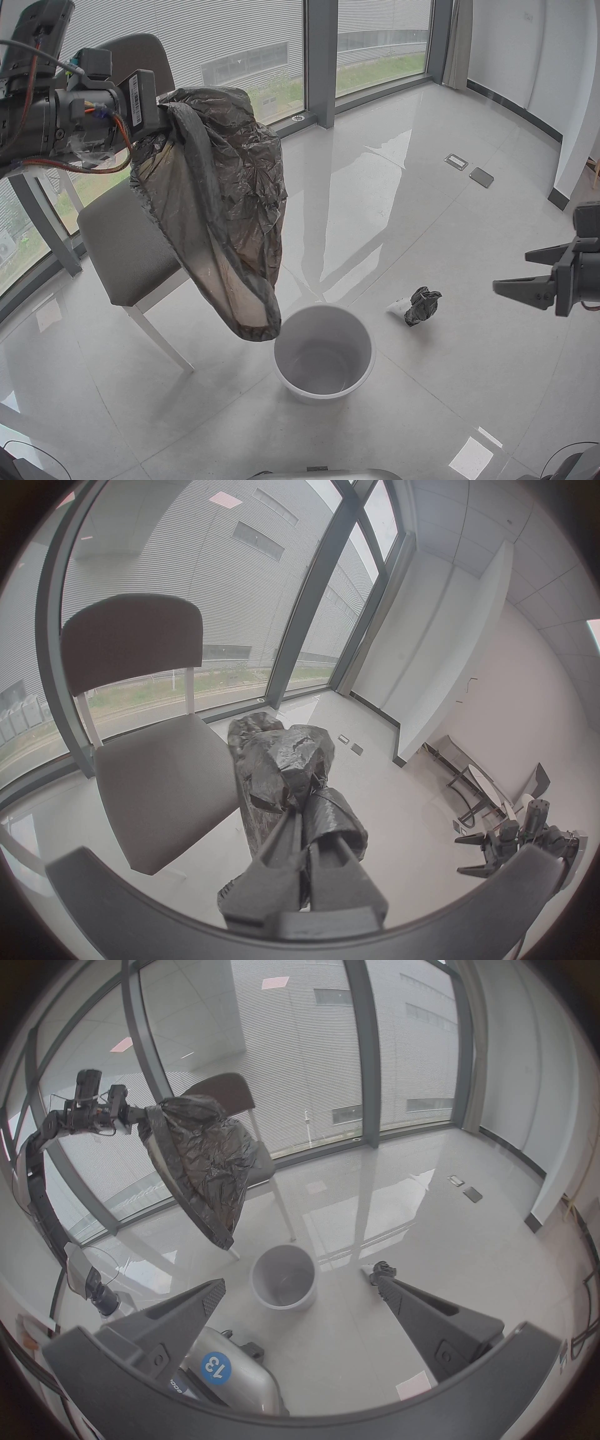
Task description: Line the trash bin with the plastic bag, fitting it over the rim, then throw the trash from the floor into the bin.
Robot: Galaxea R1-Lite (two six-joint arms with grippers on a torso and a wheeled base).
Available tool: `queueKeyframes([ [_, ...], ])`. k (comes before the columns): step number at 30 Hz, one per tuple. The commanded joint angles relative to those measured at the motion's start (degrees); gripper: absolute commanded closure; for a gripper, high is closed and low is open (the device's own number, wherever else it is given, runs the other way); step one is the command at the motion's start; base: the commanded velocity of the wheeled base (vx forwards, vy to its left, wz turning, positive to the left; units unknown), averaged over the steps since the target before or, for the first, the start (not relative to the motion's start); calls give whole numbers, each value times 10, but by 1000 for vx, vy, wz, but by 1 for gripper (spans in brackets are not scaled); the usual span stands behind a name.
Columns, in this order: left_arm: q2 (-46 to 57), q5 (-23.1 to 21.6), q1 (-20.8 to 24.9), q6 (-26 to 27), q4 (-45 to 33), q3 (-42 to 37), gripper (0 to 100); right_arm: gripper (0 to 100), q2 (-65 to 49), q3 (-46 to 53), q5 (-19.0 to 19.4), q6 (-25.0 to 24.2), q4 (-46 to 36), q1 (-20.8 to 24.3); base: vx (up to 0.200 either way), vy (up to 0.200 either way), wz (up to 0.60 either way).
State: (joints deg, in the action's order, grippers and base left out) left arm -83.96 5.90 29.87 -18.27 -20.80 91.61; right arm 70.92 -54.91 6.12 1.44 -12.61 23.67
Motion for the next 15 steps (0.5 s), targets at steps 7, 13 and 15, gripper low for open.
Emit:
queueKeyframes([
  [7, 11, 20, 12, -6, -4, 32, 100, 0, 137, -6, -56, -36, 96, 151, 0, 0, 0],
  [13, 3, 20, 8, -6, -2, 43, 100, 0, 237, -51, -57, -36, 130, 195, 0, 0, 0],
  [15, 0, 20, 5, -6, -2, 49, 100, 0, 268, -70, -57, -35, 131, 206, 0, 0, 0],
])
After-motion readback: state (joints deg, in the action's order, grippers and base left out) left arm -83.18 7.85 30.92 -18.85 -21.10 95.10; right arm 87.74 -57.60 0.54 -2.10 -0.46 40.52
